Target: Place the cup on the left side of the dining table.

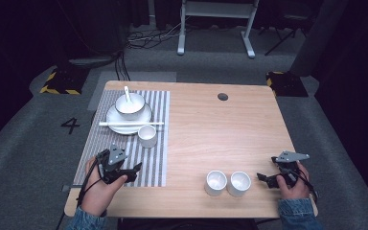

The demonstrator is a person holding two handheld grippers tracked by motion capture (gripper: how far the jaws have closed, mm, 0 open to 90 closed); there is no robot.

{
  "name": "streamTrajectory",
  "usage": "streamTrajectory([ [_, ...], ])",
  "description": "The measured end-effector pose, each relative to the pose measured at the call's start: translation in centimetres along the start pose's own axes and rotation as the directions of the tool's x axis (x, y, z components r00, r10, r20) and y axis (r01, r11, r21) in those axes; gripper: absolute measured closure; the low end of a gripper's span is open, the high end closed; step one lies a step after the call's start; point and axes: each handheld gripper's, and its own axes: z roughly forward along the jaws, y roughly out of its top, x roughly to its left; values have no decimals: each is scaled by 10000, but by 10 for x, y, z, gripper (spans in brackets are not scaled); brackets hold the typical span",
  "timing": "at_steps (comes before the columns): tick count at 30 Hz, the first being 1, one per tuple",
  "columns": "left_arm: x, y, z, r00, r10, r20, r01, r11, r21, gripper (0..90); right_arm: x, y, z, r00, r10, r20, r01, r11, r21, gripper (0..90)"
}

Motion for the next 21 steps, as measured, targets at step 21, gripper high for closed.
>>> streamTrajectory([
  [21,12,-61,3,9984,-313,476,296,9989,373,188,0,0,0,10000,3,-3,-3,10000,-5,1],
])
